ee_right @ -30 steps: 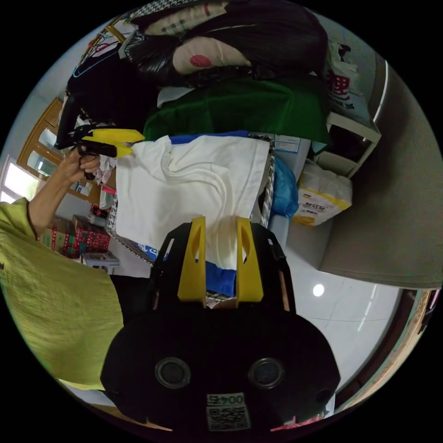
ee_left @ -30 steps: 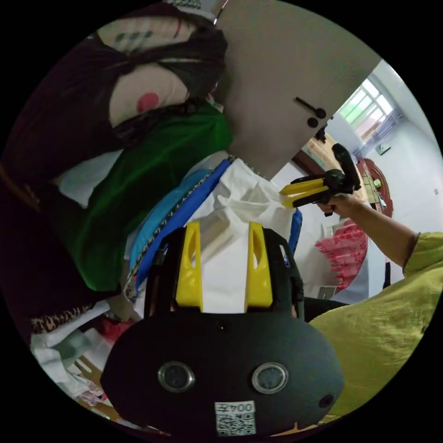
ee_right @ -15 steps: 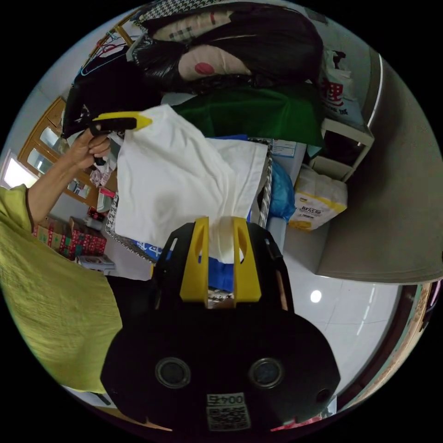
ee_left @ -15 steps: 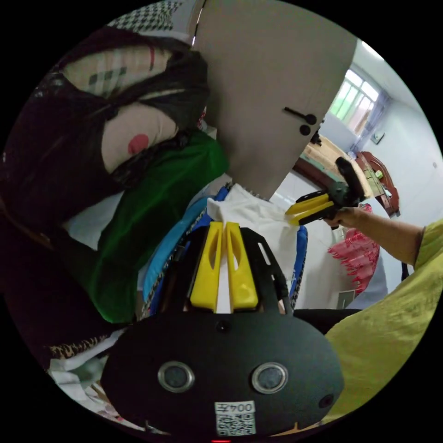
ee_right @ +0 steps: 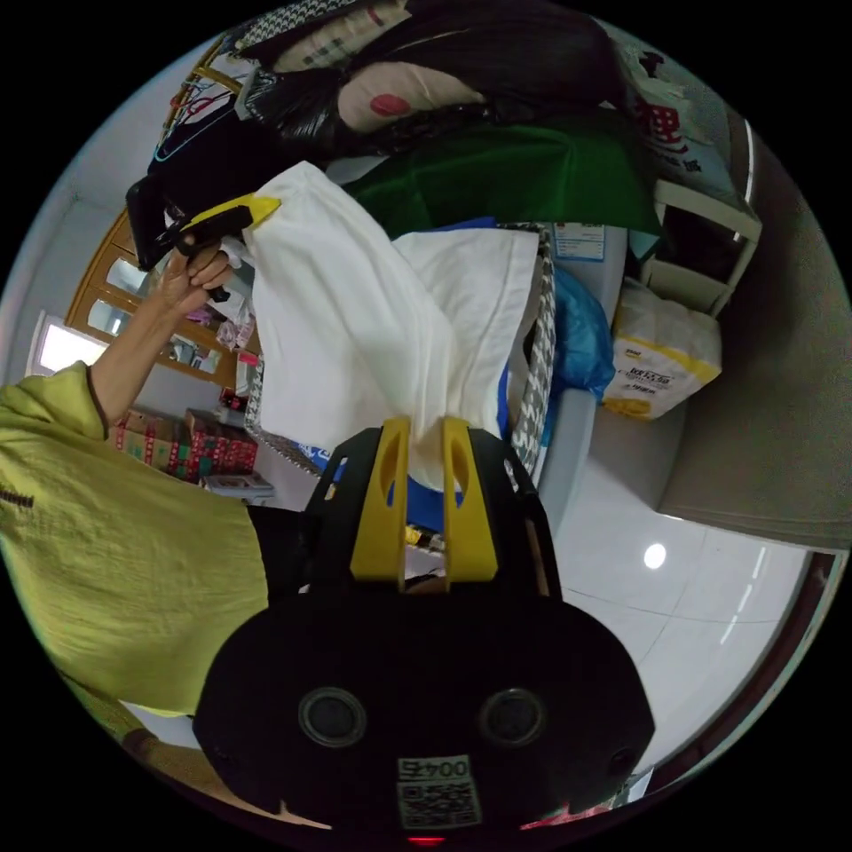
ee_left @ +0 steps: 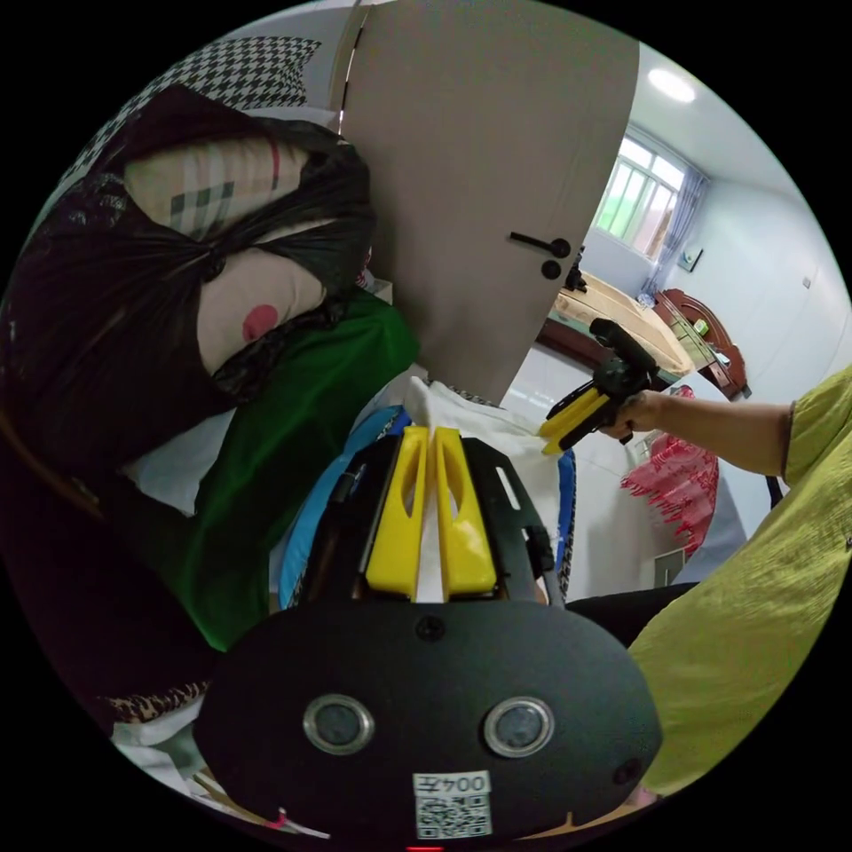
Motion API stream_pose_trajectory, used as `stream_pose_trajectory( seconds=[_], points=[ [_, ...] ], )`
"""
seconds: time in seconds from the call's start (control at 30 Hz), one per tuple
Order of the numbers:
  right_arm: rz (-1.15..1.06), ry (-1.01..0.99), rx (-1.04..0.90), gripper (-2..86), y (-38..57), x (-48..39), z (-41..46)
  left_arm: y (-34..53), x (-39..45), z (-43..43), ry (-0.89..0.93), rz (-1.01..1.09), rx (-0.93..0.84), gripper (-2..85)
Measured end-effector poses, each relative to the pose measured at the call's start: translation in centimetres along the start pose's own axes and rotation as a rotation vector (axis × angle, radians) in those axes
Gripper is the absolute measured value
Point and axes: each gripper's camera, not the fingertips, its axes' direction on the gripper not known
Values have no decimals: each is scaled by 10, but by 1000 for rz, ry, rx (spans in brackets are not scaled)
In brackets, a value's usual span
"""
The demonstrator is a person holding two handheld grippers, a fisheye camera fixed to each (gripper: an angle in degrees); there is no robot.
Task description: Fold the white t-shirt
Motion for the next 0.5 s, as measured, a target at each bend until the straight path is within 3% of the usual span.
stream_pose_trajectory(
  seconds=[0.23,0.37,0.5],
  points=[
    [38,5,164,23,11,-39,-91,-24,-16,22,29,34,18,15],
    [172,-31,211,20,20,-44,-109,-49,-44,86,98,22,-36,19],
    [259,-10,230,25,6,-51,-126,-73,-67,176,53,52,-188,35]
  ],
)
